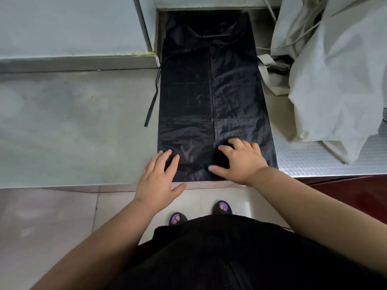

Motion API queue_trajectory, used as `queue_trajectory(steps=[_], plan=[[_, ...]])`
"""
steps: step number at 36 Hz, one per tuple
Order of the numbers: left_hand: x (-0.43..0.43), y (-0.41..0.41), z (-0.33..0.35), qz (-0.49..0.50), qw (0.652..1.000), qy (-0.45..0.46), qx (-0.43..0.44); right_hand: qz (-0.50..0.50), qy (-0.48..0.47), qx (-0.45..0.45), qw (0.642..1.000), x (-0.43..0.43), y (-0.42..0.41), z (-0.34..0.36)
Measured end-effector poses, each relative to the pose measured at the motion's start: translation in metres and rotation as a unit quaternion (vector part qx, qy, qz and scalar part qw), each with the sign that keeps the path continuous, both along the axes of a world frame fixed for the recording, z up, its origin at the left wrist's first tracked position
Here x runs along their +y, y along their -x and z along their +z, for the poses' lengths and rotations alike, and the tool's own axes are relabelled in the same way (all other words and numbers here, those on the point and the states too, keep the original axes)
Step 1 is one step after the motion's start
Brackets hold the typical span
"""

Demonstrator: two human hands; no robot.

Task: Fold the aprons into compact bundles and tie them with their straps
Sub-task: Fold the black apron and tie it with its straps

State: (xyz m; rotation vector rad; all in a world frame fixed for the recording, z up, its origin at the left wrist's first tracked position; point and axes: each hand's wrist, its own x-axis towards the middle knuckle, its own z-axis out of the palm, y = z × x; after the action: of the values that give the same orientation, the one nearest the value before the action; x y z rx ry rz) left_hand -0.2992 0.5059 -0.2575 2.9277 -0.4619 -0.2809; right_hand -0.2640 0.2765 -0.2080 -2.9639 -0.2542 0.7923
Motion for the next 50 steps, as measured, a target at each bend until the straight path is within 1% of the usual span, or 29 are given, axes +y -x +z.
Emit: queue_trajectory(steps=[3,5,7,12,14,16,19,23,28,30,32,34,36,39,40,42,44,47,50], plan=[[0.009,0.005,-0.004,-0.012,0.999,0.034,-0.029,-0.005,-0.058,-0.036,0.998,0.027,-0.02,0.008],[0.015,0.007,-0.002,-0.016,0.998,0.047,-0.047,0.03,-0.08,-0.022,0.996,0.047,-0.031,0.009],[0.02,0.008,-0.003,-0.028,0.995,0.06,-0.072,0.063,-0.082,-0.007,0.995,0.061,-0.039,0.006],[0.037,0.014,-0.009,-0.023,0.987,0.098,-0.124,0.079,-0.132,0.032,0.988,0.097,-0.062,-0.002],[0.04,0.015,-0.01,-0.032,0.985,0.108,-0.134,0.089,-0.133,0.053,0.986,0.107,-0.069,-0.005],[0.042,0.014,-0.012,-0.039,0.981,0.12,-0.146,0.098,-0.112,0.067,0.987,0.112,-0.075,-0.009],[0.043,0.011,-0.014,-0.043,0.976,0.142,-0.157,0.105,-0.086,0.058,0.989,0.113,-0.076,-0.013],[0.043,0.007,-0.011,-0.057,0.973,0.154,-0.163,0.112,-0.083,0.046,0.989,0.114,-0.075,-0.016],[0.044,0.005,-0.002,-0.088,0.978,0.113,-0.15,0.113,-0.086,0.076,0.987,0.112,-0.077,-0.012],[0.044,0.003,0.002,-0.091,0.983,0.109,-0.119,0.085,-0.14,0.084,0.983,0.107,-0.075,-0.01],[0.041,0.003,0.006,-0.085,0.989,0.094,-0.079,0.034,-0.222,0.054,0.973,0.098,-0.071,-0.007],[0.034,0.002,0.01,-0.081,0.994,0.063,-0.035,-0.01,-0.256,-0.024,0.966,0.082,-0.063,-0.004],[0.022,-0.003,0.011,-0.098,0.994,0.038,-0.007,-0.043,-0.246,-0.088,0.964,0.058,-0.053,-0.004],[0.0,-0.01,0.016,-0.138,0.99,0.017,0.025,-0.054,-0.167,-0.111,0.978,0.021,-0.037,-0.008],[-0.005,-0.012,0.015,-0.136,0.99,0.002,0.043,-0.052,-0.138,-0.11,0.983,0.013,-0.033,-0.008],[-0.015,-0.015,0.013,-0.125,0.989,-0.042,0.062,-0.051,-0.086,-0.093,0.991,-0.005,-0.023,-0.006],[-0.021,-0.016,0.014,-0.127,0.99,-0.041,0.047,-0.026,-0.04,-0.049,0.998,-0.016,-0.012,-0.004],[-0.023,-0.022,0.013,-0.142,0.989,-0.041,0.013,0.03,-0.006,0.019,0.999,-0.025,0.003,-0.005],[-0.021,-0.023,0.015,-0.15,0.988,-0.037,0.006,0.087,0.035,0.04,0.995,-0.031,0.012,-0.009]])
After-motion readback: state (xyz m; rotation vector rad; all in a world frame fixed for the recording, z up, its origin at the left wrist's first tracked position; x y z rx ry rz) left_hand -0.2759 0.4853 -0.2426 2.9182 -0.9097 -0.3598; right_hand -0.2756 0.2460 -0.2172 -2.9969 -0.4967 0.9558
